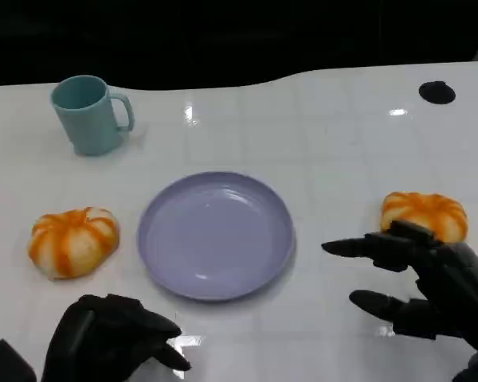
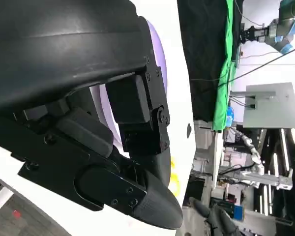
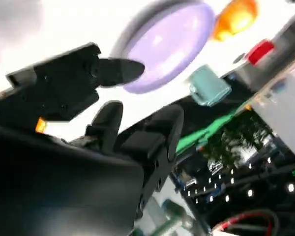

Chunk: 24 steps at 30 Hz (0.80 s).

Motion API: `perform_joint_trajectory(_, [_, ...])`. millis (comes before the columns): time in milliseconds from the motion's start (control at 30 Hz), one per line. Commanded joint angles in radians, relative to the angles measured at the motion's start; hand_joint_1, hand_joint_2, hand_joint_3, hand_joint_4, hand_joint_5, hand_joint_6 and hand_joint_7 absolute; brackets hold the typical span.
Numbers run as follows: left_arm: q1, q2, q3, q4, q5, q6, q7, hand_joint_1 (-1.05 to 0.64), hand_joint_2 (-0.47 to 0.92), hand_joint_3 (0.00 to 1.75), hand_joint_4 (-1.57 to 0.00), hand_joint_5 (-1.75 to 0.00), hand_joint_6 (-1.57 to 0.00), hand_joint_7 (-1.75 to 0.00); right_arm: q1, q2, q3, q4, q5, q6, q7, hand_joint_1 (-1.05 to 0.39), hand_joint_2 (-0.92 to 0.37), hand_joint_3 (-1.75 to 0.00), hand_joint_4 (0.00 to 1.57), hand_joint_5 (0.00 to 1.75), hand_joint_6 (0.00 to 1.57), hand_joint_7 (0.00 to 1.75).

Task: Grasp the bread from the table and place it into the plate.

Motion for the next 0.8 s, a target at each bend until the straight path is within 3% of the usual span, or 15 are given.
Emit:
perform_joint_trajectory(33, [0.001,0.010,0.004,-0.009,-0.004,-0.004,-0.002,-1.05,0.78,0.00,-1.57,-0.36,-1.57,-0.12,-0.025,-0.054,-0.018,-0.029,-0.127,0.046,-0.092,-0.37,-0.87,-0.08,0.22,0.63,0.54,0.10])
perform_joint_trajectory(333, [0.007,0.008,0.001,-0.019,0.000,0.000,0.006,-1.05,0.78,0.00,-1.57,-0.35,-1.57,-0.12,-0.055,-0.143,0.023,-0.126,-0.376,0.254,-0.121,-0.45,-0.87,-0.01,0.01,0.62,0.43,0.01])
perform_joint_trajectory(533, [0.005,0.008,0.002,-0.016,-0.004,0.004,0.002,-1.05,0.78,0.00,-1.57,-0.36,-1.57,-0.12,-0.066,-0.150,0.076,-0.183,-0.487,0.419,-0.058,-0.49,-0.84,0.00,0.00,0.59,0.39,0.00])
perform_joint_trajectory(800, [0.005,0.007,0.003,-0.014,-0.001,-0.003,0.004,-1.05,0.78,0.00,-1.57,-0.35,-1.57,-0.12,-0.134,-0.156,0.141,-0.156,-0.564,0.569,0.009,-0.46,-0.78,0.00,0.00,0.54,0.39,0.00])
